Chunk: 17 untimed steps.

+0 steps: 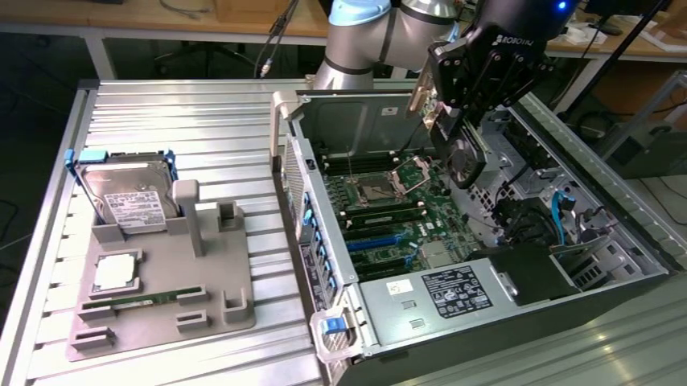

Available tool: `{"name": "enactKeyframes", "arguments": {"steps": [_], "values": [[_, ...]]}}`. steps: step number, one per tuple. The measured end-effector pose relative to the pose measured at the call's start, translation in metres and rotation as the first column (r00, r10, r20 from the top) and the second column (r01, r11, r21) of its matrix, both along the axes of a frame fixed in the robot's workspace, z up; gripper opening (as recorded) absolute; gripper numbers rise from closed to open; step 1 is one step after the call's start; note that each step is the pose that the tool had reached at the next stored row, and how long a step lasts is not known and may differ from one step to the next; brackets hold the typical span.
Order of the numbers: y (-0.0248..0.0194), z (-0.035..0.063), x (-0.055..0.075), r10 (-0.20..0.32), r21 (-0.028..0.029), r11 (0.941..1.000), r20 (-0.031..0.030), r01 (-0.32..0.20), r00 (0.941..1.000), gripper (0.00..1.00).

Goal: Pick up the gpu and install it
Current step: 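Insert the gpu into the slot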

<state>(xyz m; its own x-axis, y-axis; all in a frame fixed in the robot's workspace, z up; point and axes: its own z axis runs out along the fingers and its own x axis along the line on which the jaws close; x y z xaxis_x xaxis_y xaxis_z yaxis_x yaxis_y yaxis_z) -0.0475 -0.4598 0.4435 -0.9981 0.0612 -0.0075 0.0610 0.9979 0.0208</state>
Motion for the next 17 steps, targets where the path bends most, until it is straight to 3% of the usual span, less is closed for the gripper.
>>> {"name": "enactKeyframes", "arguments": {"steps": [17], "values": [[0.0, 0.0, 0.0, 0.03, 0.0, 0.9996, 0.0, -0.03, 0.9996, 0.27]]}}
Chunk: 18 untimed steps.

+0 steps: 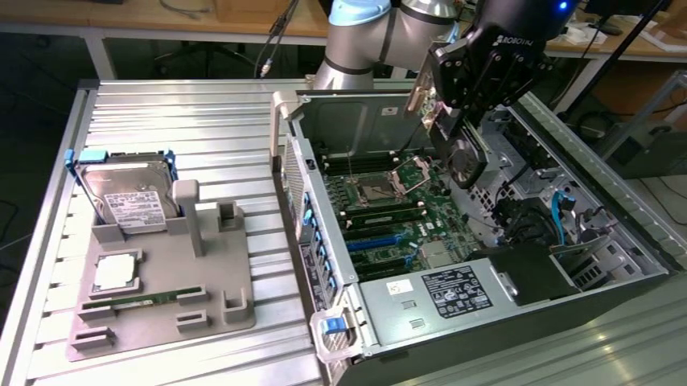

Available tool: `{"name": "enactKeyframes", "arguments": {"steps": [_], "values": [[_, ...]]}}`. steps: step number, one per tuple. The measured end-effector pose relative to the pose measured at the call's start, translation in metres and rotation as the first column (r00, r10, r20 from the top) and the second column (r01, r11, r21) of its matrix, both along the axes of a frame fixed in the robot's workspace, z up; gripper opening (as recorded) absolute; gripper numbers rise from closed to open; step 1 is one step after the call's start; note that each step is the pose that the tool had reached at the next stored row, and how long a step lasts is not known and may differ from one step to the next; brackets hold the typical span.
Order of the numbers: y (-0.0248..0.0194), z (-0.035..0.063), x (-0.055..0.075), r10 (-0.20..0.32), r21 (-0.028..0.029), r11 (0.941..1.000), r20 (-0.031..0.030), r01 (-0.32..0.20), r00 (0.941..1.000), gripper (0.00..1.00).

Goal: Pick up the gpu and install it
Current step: 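Insert the gpu into the slot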

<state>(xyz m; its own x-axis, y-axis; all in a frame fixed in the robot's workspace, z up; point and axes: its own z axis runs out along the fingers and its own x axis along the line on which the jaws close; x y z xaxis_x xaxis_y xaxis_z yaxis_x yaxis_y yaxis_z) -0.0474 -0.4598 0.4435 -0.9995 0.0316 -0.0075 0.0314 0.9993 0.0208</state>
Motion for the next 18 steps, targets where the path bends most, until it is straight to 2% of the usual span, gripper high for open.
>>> {"name": "enactKeyframes", "arguments": {"steps": [18], "values": [[0.0, 0.0, 0.0, 0.065, 0.0, 0.9979, 0.0, -0.065, 0.9979, 0.27]]}}
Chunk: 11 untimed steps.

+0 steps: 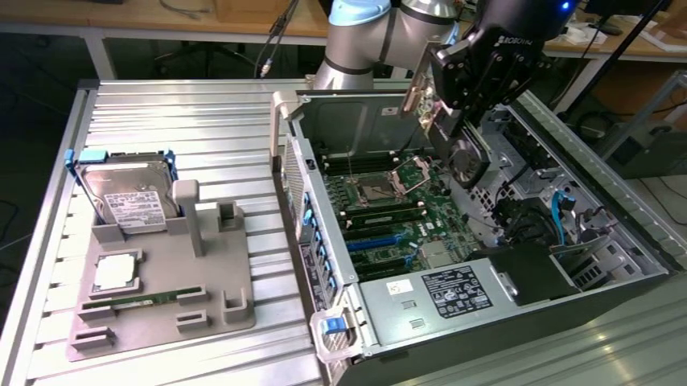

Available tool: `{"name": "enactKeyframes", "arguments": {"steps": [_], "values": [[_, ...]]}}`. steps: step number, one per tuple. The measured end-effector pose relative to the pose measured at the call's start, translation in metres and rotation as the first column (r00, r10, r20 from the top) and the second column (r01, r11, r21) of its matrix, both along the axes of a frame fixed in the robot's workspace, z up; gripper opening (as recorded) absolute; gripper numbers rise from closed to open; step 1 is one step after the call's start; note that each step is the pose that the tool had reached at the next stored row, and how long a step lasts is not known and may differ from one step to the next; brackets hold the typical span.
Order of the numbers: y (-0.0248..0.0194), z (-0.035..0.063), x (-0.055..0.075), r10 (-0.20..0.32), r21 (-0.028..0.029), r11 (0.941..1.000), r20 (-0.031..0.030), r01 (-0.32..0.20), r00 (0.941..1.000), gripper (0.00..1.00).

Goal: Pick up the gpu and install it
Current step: 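Insert the gpu into the slot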

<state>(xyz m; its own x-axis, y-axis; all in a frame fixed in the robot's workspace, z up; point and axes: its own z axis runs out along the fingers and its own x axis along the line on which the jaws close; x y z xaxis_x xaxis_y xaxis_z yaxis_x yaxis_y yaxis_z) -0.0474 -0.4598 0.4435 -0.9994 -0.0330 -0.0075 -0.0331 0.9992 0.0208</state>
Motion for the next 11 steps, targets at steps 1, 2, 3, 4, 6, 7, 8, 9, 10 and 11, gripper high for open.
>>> {"name": "enactKeyframes", "arguments": {"steps": [1, 2, 3, 4, 6, 7, 8, 9, 10, 11], "values": [[0.0, 0.0, 0.0, 0.004, 0.0, 1.0, 0.0, -0.004, 1.0, 0.27], [0.0, 0.0, 0.0, 0.007, 0.0, 1.0, 0.0, -0.007, 1.0, 0.27], [0.0, 0.0, 0.0, 0.011, 0.0, 0.9999, 0.0, -0.011, 0.9999, 0.27], [0.0, 0.0, 0.0, 0.014, 0.0, 0.9999, 0.0, -0.014, 0.9999, 0.27], [0.0, 0.0, 0.0, 0.02, 0.0, 0.9998, 0.0001, -0.02, 0.9998, 0.27], [0.0, 0.0, 0.0, 0.024, 0.0, 0.9997, 0.0001, -0.024, 0.9997, 0.27], [0.0, 0.0, 0.0, 0.028, 0.0, 0.9996, 0.0, -0.028, 0.9996, 0.27], [0.0, 0.0, 0.0, 0.031, 0.0, 0.9995, 0.0, -0.031, 0.9995, 0.27], [0.0, 0.0, 0.0, 0.033, 0.0, 0.9994, 0.0, -0.033, 0.9994, 0.27], [0.0, 0.0, 0.0, 0.036, 0.0, 0.9994, 0.0, -0.036, 0.9994, 0.27]]}}
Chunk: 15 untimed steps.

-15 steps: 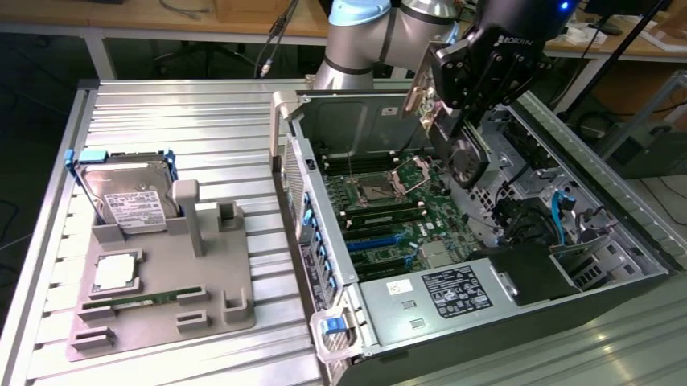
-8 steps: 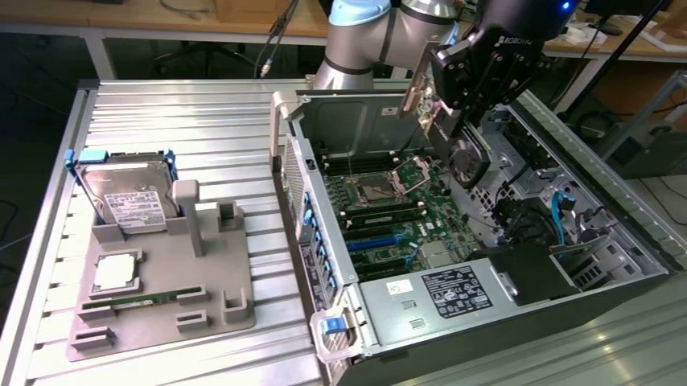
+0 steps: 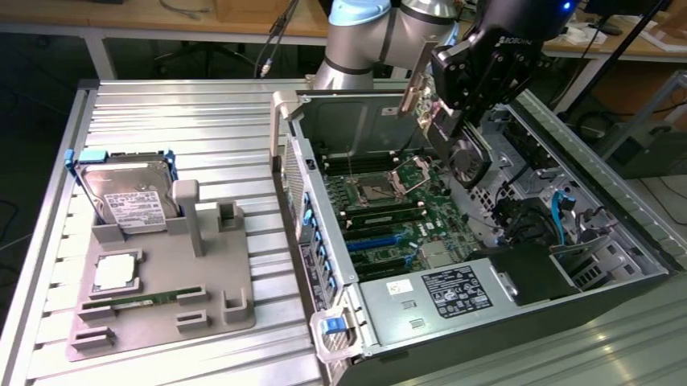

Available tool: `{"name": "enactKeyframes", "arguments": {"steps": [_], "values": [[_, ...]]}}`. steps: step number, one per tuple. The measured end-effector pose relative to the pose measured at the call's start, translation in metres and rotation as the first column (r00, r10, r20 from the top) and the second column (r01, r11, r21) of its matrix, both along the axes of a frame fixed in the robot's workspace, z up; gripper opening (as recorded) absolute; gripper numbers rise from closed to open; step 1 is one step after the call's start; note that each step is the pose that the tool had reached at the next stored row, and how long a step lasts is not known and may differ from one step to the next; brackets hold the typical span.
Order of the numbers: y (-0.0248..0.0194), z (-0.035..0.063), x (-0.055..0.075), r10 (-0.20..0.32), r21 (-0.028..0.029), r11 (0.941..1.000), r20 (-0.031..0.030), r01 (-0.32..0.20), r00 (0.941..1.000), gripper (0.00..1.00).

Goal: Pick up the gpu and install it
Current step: 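Insert the gpu into the slot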

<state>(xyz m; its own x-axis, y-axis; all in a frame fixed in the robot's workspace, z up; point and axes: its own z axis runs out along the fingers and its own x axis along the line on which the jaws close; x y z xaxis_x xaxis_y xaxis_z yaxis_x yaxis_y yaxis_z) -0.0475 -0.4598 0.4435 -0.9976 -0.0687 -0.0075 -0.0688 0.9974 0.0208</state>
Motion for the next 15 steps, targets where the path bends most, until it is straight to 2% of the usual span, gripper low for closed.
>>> {"name": "enactKeyframes", "arguments": {"steps": [15], "values": [[0.0, 0.0, 0.0, 0.042, 0.0, 0.9991, 0.0, -0.042, 0.9991, 0.27]]}}
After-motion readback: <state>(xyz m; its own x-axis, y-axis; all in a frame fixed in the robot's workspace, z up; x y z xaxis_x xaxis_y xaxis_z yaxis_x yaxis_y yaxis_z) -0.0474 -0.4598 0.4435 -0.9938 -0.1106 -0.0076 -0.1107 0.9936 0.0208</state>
